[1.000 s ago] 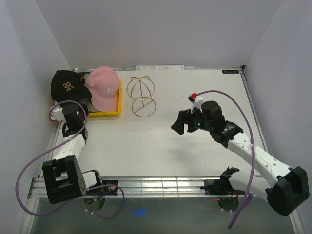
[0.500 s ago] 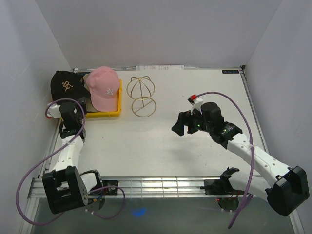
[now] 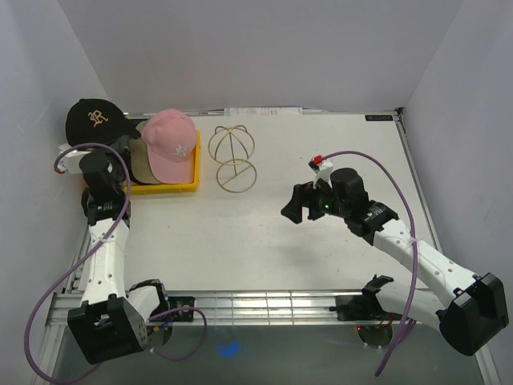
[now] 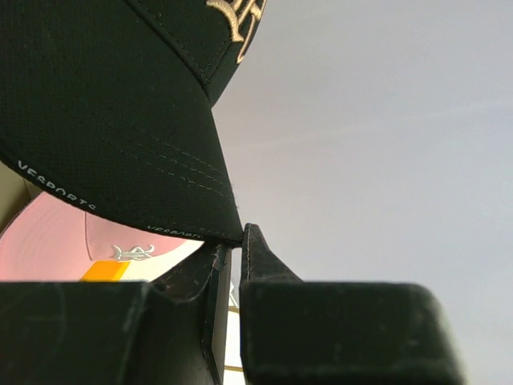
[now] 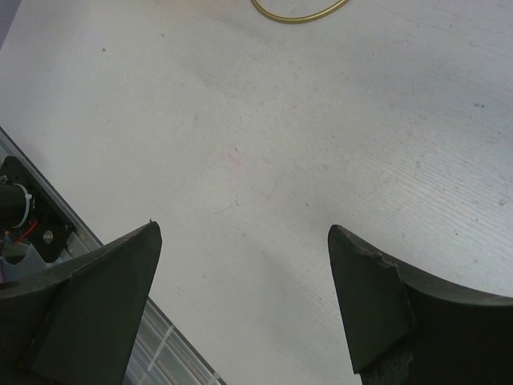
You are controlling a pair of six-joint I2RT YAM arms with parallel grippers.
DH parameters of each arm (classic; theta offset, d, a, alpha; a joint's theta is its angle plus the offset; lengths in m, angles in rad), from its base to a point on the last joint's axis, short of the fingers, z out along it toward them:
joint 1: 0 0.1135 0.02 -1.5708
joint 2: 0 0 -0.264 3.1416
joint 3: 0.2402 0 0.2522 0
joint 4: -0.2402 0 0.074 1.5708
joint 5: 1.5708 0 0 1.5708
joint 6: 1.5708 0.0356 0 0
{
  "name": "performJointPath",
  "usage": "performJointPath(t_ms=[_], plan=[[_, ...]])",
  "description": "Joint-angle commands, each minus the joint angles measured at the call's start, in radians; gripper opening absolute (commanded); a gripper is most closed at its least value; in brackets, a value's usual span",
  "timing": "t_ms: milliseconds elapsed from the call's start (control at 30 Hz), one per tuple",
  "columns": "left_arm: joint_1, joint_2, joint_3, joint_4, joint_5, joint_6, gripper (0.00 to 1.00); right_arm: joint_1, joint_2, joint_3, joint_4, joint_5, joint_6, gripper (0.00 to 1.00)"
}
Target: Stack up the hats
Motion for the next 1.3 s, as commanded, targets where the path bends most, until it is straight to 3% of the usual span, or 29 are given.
performJointPath(t_ms=[0, 233, 667, 1000, 1267], plan=[[0.006, -0.035, 0.066, -0.022, 0.022, 0.028, 0.0, -0.003, -0.013, 0.009, 0.041, -0.012, 0.008, 0.89], [0.006, -0.049, 0.105, 0.001, 0.068, 0.024, 0.0, -0.003, -0.013, 0.009, 0.044, -0.01, 0.011, 0.9], [-0.046, 0.052, 0.194, 0.214, 0.392, -0.1, 0.0, -0.003, -0.001, 0.031, 0.062, -0.027, 0.03, 0.9], [-0.333, 0.199, 0.223, 0.432, 0.41, -0.181, 0.0, -0.003, 0.007, 0.086, 0.062, -0.036, 0.048, 0.9], [-0.467, 0.264, 0.157, 0.578, 0.384, -0.215, 0.0, -0.003, -0.019, 0.129, 0.025, -0.027, 0.051, 0.89]])
